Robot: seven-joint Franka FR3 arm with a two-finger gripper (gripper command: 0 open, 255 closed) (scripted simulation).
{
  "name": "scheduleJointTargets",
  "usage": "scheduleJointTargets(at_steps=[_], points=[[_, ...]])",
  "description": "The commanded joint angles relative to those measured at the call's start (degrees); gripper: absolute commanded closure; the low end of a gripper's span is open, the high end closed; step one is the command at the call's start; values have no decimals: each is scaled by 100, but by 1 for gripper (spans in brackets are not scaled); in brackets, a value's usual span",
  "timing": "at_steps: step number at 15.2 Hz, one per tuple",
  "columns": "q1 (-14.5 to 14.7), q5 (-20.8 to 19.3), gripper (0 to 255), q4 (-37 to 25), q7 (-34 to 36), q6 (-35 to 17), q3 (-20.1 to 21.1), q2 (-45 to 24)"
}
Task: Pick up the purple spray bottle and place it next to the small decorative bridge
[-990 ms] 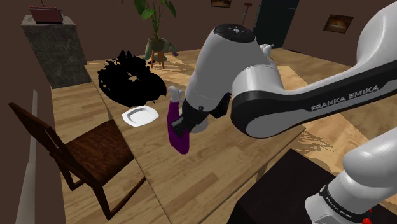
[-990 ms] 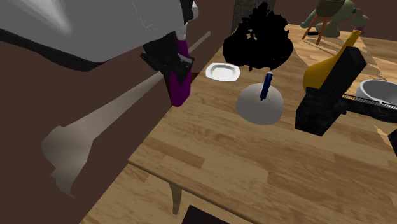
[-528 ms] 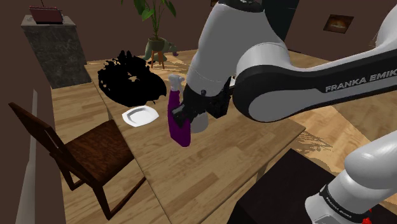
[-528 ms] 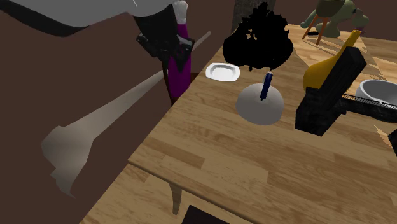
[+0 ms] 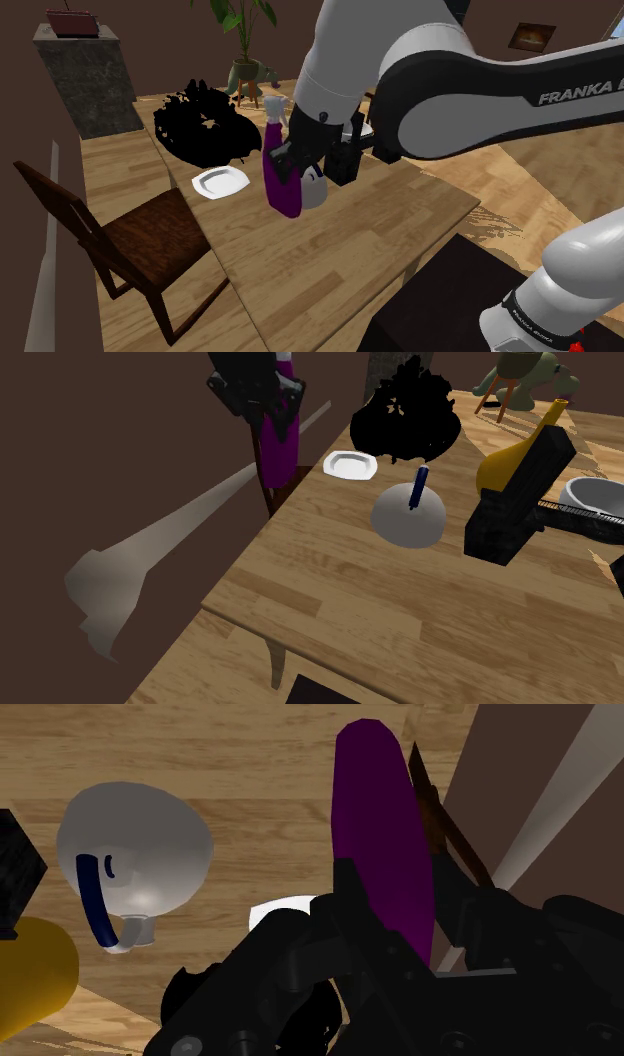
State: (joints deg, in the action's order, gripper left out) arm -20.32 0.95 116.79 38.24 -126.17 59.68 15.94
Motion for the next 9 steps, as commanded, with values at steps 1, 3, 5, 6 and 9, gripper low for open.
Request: scheduleJointTargets(at_steps=[1,3,5,6,9], points=[[9,18,255,-156,-34,166,-36,14],[19,40,255,-292,-72,316,-77,33],[25,54,255,-434,-104,466,-112,45],[25,59,255,-507,-119,541,-127,49],[20,63,255,-733,-154,766,-162,48]])
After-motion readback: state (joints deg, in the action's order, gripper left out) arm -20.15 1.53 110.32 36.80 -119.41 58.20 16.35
